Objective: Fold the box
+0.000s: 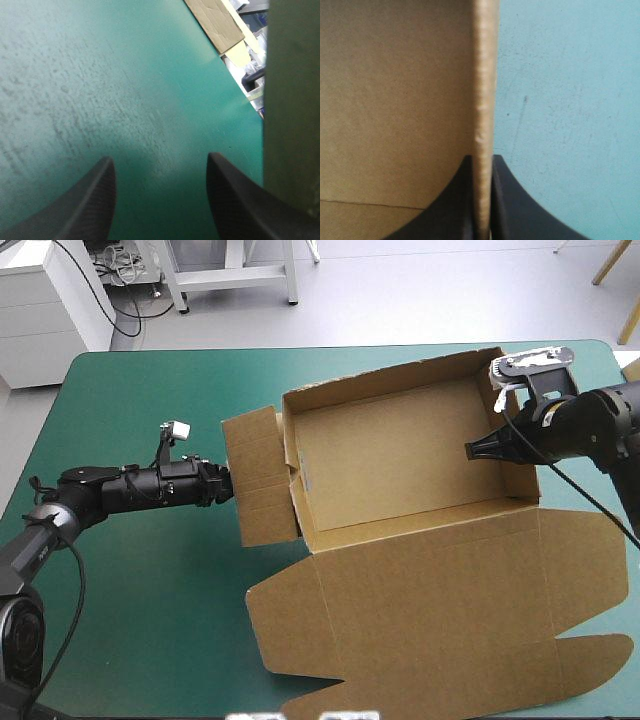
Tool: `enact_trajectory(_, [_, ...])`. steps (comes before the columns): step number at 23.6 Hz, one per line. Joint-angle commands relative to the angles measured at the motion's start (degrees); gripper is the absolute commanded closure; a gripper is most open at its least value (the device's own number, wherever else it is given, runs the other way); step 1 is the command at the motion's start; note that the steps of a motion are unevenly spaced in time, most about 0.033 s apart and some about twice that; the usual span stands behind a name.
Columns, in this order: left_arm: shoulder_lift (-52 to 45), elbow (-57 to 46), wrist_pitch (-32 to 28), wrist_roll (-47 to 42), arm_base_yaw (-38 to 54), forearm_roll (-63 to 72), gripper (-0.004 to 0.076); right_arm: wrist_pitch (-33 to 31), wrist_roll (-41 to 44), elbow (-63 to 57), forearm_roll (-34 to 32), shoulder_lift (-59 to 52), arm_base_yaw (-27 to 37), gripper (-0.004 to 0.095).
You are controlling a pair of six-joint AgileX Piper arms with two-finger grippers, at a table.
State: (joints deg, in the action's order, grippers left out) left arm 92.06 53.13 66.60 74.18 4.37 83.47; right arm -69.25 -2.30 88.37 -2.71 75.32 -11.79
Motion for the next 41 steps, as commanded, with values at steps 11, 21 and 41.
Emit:
enact_trajectory(11, [-13.4, 1.7, 6.4, -3.0, -5.0, 4.9, 0.034, 6.1, 0.2, 1.8, 1.9, 0.2, 0.1, 0.093])
enact_trajectory(21, [-13.3, 1.7, 6.9, -5.4, -5.0, 12.0, 0.034, 6.1, -0.3, 1.8, 2.7, 0.5, 0.1, 0.0929])
enact_trajectory(41, [-13.3, 5.8, -4.3, -13.8, -8.6, 2.6, 0.034, 11.0, 1.7, 1.8, 6.2, 3.4, -0.3, 0.0925])
